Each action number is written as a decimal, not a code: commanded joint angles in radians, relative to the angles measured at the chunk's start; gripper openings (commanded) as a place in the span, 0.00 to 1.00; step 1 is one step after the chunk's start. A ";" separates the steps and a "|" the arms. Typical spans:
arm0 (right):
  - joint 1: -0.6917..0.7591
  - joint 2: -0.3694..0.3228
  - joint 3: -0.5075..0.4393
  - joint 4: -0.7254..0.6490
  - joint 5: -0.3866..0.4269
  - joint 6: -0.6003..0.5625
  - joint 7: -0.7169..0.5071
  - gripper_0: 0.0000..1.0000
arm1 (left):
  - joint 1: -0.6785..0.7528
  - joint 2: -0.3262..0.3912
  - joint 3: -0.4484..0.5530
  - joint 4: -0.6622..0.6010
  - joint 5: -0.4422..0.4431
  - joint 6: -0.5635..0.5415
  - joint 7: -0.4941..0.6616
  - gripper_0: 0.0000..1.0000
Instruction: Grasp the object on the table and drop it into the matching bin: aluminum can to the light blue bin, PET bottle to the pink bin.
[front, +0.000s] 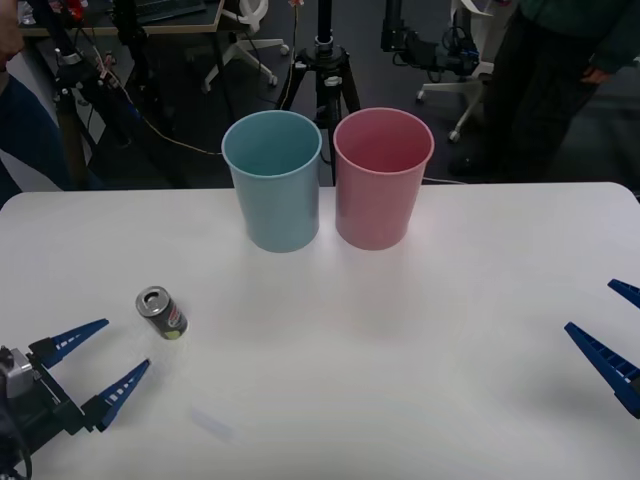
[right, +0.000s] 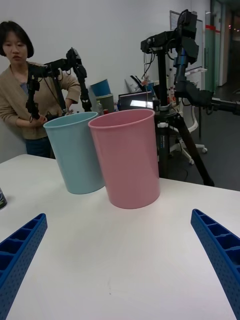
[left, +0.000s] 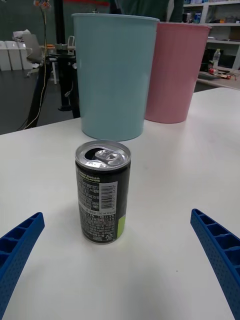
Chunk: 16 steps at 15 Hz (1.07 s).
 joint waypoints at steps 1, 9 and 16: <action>0.000 0.000 0.000 0.000 0.000 0.000 0.000 1.00 | -0.023 -0.015 0.000 0.011 -0.022 0.012 0.007 1.00; 0.000 0.000 0.000 0.000 0.000 0.000 0.000 1.00 | -0.111 -0.095 0.000 0.029 -0.075 0.122 0.025 1.00; 0.000 0.000 0.000 0.000 0.000 0.000 0.000 1.00 | -0.175 -0.141 -0.002 0.057 -0.131 0.194 0.047 1.00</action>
